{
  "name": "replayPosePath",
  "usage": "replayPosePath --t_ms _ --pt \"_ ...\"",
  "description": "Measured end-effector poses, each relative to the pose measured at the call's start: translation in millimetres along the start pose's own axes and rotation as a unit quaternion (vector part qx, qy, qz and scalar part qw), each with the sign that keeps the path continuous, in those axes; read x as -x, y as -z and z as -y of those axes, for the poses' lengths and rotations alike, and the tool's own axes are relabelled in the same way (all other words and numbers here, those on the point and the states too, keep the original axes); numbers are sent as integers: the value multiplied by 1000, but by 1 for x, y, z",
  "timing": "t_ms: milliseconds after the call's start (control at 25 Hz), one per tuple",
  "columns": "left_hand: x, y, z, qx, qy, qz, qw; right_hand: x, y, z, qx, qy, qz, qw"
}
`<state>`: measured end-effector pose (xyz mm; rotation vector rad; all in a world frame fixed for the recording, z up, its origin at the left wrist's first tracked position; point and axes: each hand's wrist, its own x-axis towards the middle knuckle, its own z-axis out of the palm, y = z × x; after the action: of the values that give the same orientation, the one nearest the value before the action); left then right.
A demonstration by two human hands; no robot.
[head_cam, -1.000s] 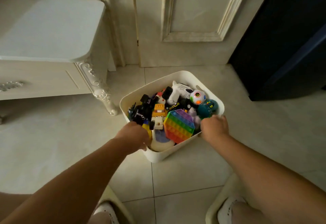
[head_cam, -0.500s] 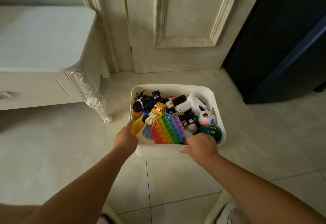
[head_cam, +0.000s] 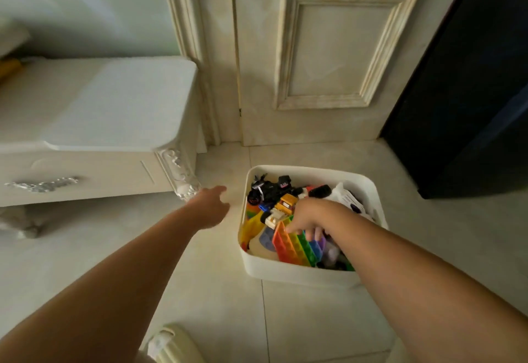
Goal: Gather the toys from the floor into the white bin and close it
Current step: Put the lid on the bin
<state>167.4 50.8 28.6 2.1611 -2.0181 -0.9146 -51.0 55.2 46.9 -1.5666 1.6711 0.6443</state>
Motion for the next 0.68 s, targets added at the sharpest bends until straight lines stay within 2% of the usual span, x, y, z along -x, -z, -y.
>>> replayPosePath --t_ms 80,120,160,240,320,400,440,480,520,600,680 --pt "-1 40 14 70 40 -71 994 -4 29 41 -72 54 -82 993" --pt "-1 54 20 149 68 -100 981 -8 36 59 -119 89 -125 981" --pt "1 64 28 259 99 -117 954 -9 40 77 -186 128 -160 961" --pt "3 78 37 492 145 -124 850 -13 37 105 -351 189 -181 899" --pt "-1 93 41 664 164 -118 720 -17 28 123 -476 207 -141 843" --pt "-11 106 46 783 153 -107 594 -26 22 134 -506 197 -121 831" --pt "-15 111 47 818 145 -105 546 -29 21 138 -506 194 -125 831" --pt "-21 113 50 837 141 -109 518 -28 21 140 -509 193 -131 829" --pt "-26 114 51 834 145 -121 519 -30 22 139 -515 191 -136 824" --pt "-33 109 50 795 165 -166 560 -29 24 129 -529 180 -142 817" --pt "-35 103 47 768 167 -210 581 -26 27 113 -545 164 -150 809"
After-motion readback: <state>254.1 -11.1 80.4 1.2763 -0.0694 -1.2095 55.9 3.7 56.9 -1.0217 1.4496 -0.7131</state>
